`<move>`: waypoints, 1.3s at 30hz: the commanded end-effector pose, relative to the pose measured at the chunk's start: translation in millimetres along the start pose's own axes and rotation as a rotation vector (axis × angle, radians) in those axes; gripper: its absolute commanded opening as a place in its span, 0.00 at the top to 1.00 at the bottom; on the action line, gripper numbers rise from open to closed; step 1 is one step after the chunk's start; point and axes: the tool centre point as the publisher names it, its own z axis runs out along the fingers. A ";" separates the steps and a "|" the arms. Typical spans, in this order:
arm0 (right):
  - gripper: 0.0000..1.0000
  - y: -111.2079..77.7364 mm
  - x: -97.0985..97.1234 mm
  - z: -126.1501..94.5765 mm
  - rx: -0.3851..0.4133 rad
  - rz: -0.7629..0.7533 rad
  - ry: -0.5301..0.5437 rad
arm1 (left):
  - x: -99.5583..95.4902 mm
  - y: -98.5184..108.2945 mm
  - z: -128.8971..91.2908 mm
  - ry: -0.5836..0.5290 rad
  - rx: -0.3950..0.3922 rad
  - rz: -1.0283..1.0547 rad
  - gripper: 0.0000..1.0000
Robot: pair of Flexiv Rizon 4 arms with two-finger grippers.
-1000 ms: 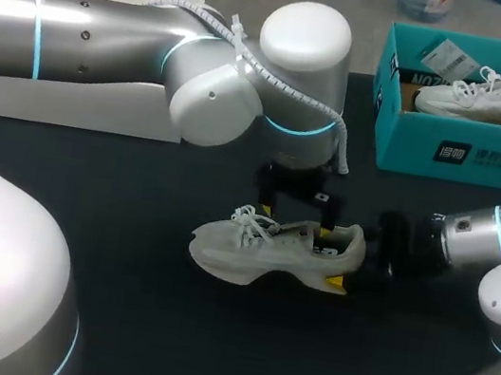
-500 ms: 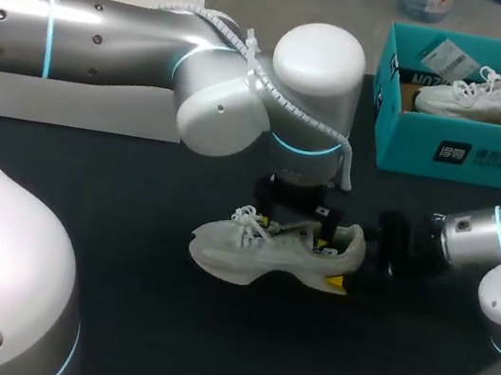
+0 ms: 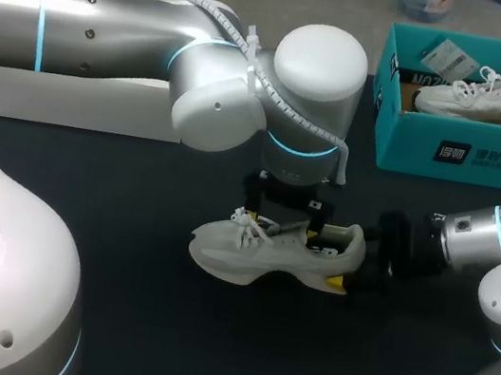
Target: Take the shoe out of the shoebox, open the shoe tongue, remove and reinsert the insole, then place the shoe into the shoebox
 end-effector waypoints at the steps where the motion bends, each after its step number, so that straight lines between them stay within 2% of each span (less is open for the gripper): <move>1: 1.00 -0.3 0.6 2.9 0.003 -0.001 -0.002 | -14.0 5.0 -13.0 0.027 -0.003 -0.014 0.51; 3: 1.00 -0.3 0.6 2.9 0.003 -0.001 -0.002 | -15.4 4.9 -14.4 0.040 -0.016 -0.023 0.78; 4: 1.00 -0.3 0.6 2.9 0.003 -0.001 -0.002 | -15.6 5.1 -14.8 0.047 -0.023 -0.026 1.00; 7: 1.00 -0.3 0.6 2.9 0.003 -0.001 -0.002 | -16.2 6.2 -16.4 0.076 -0.049 -0.040 1.00; 13: 1.00 -0.3 0.6 2.9 0.003 -0.001 -0.002 | -25.8 5.8 -26.9 0.201 -0.098 -0.031 1.00; 19: 1.00 -0.3 0.6 2.9 0.003 -0.001 -0.002 | -48.2 7.5 -31.2 0.291 -0.136 -0.034 1.00; 23: 1.00 -0.3 0.6 2.9 0.003 -0.001 -0.002 | -64.7 10.8 -36.4 0.322 -0.127 -0.052 1.00; 31: 1.00 -0.3 0.6 2.9 0.003 -0.001 -0.002 | -90.6 19.1 -41.0 0.329 -0.113 -0.102 1.00; 39: 1.00 -0.3 0.6 2.9 0.003 -0.001 -0.002 | -109.1 24.0 -16.5 0.258 -0.152 -0.170 1.00</move>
